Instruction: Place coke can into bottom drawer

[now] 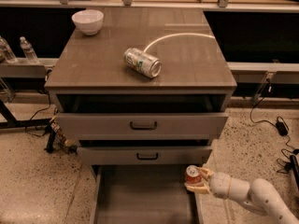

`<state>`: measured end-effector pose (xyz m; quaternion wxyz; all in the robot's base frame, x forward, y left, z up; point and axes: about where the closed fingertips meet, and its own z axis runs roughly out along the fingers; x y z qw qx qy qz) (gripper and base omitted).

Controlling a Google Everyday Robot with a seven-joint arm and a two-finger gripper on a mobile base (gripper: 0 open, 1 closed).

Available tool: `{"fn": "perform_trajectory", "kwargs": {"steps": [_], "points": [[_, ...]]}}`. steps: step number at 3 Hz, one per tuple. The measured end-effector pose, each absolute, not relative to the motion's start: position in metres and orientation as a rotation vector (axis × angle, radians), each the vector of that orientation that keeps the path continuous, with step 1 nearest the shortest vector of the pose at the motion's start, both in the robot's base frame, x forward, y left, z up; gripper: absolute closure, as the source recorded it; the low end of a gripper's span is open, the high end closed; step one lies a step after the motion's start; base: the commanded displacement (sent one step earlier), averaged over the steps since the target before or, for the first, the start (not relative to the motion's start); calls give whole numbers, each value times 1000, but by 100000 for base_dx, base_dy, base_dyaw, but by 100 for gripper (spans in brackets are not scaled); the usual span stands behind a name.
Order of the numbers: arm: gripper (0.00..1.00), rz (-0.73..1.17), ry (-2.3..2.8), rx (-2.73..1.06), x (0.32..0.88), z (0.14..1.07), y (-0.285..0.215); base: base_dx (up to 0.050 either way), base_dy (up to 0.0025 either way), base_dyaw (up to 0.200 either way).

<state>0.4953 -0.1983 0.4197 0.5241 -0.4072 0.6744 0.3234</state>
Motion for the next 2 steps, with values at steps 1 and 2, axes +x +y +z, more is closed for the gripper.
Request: {"fn": "perform_trajectory", "kwargs": {"steps": [1,2], "points": [[100,714,1579,-1068,516,376,-180,0,0,0],[100,705,1573,-1207,526,327,-158,0,0,0]]}}
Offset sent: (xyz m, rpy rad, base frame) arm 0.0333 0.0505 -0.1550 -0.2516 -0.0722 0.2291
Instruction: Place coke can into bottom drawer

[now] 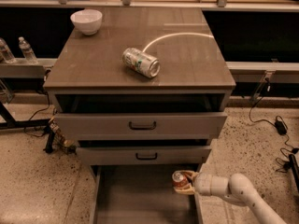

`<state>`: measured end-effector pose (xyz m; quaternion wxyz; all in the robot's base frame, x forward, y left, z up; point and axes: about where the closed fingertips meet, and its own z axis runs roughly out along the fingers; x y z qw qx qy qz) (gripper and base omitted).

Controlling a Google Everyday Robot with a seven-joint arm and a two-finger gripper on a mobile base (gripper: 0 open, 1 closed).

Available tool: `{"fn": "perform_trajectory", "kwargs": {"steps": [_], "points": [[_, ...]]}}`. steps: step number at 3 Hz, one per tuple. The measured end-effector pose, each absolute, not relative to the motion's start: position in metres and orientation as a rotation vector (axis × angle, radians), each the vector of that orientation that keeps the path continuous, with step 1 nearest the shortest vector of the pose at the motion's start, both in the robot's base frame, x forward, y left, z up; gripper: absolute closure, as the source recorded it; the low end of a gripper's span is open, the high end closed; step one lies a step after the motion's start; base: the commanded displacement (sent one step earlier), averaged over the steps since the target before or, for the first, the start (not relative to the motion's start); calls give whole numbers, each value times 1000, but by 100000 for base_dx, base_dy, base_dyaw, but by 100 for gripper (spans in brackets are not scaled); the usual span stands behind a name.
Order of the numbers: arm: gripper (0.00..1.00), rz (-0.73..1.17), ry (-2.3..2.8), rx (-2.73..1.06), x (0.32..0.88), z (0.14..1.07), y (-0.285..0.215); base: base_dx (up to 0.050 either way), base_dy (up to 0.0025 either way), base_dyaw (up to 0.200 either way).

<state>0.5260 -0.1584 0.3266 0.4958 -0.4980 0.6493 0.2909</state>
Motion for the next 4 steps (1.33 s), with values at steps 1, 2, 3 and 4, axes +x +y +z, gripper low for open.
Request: {"fn": "perform_trajectory", "kwargs": {"steps": [1,2,3,4], "points": [[100,705,1573,-1207,526,327,-158,0,0,0],[100,743,1579,-1258,519,274,-142,0,0,0],[100,772,1573,-1313,515,227,-125,0,0,0],[100,814,1562,-1346,510,190,-109,0,0,0]]}}
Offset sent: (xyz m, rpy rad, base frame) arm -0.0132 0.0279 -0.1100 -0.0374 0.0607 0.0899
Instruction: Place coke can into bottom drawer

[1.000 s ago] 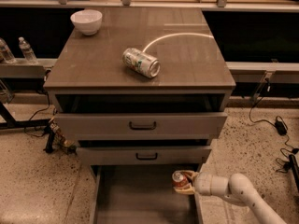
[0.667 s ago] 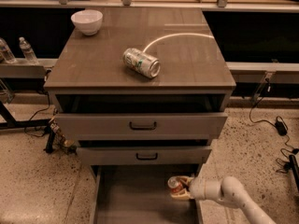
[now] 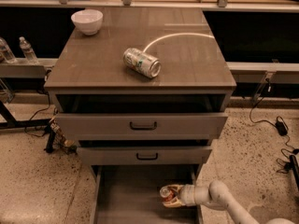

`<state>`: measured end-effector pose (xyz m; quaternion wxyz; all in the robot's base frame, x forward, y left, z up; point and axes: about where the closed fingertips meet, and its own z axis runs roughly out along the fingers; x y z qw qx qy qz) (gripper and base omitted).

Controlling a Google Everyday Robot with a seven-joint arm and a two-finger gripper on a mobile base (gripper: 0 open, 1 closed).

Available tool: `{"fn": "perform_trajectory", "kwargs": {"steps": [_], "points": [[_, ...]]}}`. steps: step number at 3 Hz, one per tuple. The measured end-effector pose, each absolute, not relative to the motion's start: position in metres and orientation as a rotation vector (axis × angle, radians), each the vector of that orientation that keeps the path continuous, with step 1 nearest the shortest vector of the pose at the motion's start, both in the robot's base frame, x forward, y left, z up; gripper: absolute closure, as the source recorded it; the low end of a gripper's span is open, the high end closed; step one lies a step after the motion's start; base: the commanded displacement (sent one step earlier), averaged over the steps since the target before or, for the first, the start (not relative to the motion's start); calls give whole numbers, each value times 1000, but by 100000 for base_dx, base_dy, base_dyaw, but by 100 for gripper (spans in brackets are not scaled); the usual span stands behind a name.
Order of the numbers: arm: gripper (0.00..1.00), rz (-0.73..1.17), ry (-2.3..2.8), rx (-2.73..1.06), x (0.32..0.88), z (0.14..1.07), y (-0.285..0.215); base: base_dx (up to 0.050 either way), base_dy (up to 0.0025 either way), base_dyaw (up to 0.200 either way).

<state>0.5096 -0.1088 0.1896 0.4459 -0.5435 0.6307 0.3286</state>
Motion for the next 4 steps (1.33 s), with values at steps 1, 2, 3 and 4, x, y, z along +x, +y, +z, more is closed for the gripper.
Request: {"fn": "perform_trajectory", "kwargs": {"steps": [1,2,3,4], "points": [[100,899,1517,-1328,504,164,-75,0,0,0],[100,955,1490,-1300,500,155,-53,0,0,0],[82,1001,1455,-1276,496,146,-33,0,0,0],[51,1035,1423,-1262,492,139,-15,0,0,0]]}}
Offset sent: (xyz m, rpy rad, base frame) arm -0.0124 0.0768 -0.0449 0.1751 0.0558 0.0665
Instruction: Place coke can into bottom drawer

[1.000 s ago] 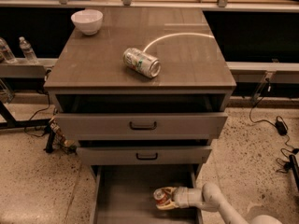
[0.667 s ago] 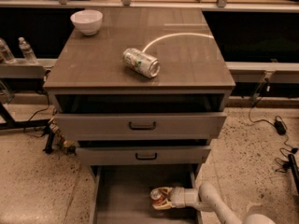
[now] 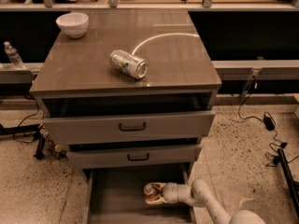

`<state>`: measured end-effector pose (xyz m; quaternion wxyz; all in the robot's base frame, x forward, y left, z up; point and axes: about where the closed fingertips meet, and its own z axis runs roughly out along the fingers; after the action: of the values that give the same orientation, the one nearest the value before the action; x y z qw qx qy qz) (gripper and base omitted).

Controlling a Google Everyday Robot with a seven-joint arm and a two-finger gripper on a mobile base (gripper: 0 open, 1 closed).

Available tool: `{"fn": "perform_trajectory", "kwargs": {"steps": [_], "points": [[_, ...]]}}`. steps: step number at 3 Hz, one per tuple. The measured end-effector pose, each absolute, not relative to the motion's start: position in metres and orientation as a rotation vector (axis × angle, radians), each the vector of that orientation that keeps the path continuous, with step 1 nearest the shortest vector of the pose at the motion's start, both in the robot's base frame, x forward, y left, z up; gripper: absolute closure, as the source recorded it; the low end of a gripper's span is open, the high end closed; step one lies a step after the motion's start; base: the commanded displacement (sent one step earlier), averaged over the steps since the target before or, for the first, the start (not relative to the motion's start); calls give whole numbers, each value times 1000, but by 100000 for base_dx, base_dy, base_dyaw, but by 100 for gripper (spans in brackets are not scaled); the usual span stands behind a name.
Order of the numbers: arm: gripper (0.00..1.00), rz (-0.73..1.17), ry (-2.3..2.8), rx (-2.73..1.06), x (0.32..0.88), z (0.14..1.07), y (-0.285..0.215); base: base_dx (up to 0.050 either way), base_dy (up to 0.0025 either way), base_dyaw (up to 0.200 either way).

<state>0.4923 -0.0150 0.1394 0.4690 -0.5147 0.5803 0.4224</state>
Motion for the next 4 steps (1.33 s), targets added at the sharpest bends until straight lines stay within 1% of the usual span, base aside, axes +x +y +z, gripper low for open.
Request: {"fn": "perform_trajectory", "kwargs": {"steps": [1,2,3,4], "points": [[28,1052,1413,-1260,489,136,-7,0,0,0],[4,1041,1418,-1252,485,134,-10,0,0,0],[0,1023,1452,-1244,478,131,-23,0,0,0],[0,977,1518,-1231,473,135,-52,0,0,0]]}}
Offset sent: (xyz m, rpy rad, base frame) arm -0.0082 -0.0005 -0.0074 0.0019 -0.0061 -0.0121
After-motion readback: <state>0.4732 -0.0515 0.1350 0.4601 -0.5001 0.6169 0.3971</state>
